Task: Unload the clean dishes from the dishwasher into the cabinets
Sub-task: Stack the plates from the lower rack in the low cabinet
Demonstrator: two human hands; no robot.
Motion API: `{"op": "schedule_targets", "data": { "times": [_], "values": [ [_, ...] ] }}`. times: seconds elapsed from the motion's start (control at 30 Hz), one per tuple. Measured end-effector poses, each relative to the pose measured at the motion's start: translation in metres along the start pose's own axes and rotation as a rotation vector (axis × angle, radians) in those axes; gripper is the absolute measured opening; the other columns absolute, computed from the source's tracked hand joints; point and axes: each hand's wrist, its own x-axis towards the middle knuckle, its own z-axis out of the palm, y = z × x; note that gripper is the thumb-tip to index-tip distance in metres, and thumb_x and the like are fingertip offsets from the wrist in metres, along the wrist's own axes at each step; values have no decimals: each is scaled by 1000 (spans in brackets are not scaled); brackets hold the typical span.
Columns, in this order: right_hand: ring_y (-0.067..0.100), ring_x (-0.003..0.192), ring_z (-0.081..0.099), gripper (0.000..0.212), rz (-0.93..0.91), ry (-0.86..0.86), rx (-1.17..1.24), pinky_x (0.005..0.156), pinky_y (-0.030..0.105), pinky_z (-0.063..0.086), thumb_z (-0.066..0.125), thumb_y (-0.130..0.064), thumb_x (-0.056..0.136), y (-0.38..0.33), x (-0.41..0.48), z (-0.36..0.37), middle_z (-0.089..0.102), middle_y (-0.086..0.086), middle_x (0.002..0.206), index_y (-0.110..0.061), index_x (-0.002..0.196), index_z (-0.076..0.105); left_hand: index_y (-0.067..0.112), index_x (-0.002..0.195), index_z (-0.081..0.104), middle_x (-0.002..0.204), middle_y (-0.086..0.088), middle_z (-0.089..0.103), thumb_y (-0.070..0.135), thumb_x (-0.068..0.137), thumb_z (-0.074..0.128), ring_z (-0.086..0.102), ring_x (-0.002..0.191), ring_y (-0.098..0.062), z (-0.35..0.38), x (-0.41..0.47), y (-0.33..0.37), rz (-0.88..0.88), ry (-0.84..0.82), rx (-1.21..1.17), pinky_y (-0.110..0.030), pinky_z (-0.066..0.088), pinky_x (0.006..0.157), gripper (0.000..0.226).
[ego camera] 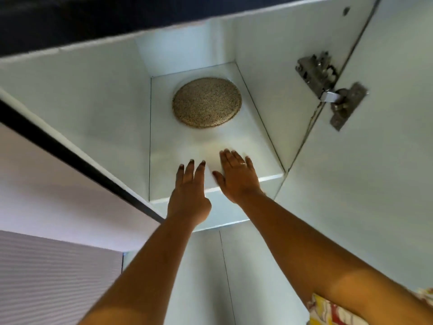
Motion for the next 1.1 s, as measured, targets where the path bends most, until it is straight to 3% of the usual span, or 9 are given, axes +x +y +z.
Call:
{"op": "schedule_targets", "data": {
  "times": [0.17,0.33,0.47,0.67,0.87,1.1],
  "values": [
    [17,147,2,66,74,-215,49,120,41,6,26,-48,99,-3,-95,-19,4,1,160,-14,152,4,25,150,1,159,2,-9,2,84,55,-13,146,-23,10,-83,36,1,-51,-30,-42,23,116,89],
    [18,147,1,62,122,-142,179,120,30,10,32,-36,101,8,-221,-25,7,4,160,-10,151,7,29,150,2,159,4,-9,6,88,53,-12,146,-21,37,-169,71,30,-179,-40,-41,23,115,84],
    [17,147,-2,63,45,-161,206,120,32,12,38,-28,100,13,-297,-18,0,2,160,-11,151,6,25,150,1,159,2,-6,12,89,55,-9,146,-23,69,-246,82,76,-298,-32,-39,22,115,83],
    [20,147,0,66,5,-172,88,116,30,10,45,-14,97,36,-422,-19,4,2,160,-12,151,8,23,150,3,159,-3,0,13,90,56,-1,146,-27,77,-336,90,105,-423,-58,-38,23,114,81],
    [21,147,4,61,148,-183,37,119,34,9,43,-13,97,95,-483,-33,8,1,159,-14,151,14,26,149,11,159,-2,4,15,90,54,8,145,-26,97,-363,136,190,-553,-38,-40,30,111,74],
    [19,147,5,59,285,-136,17,120,33,12,39,-13,96,185,-502,-55,11,-1,159,-18,151,17,21,147,22,156,-7,16,13,88,54,20,141,-28,127,-375,231,339,-671,-129,-39,28,114,68]
  ]
}}
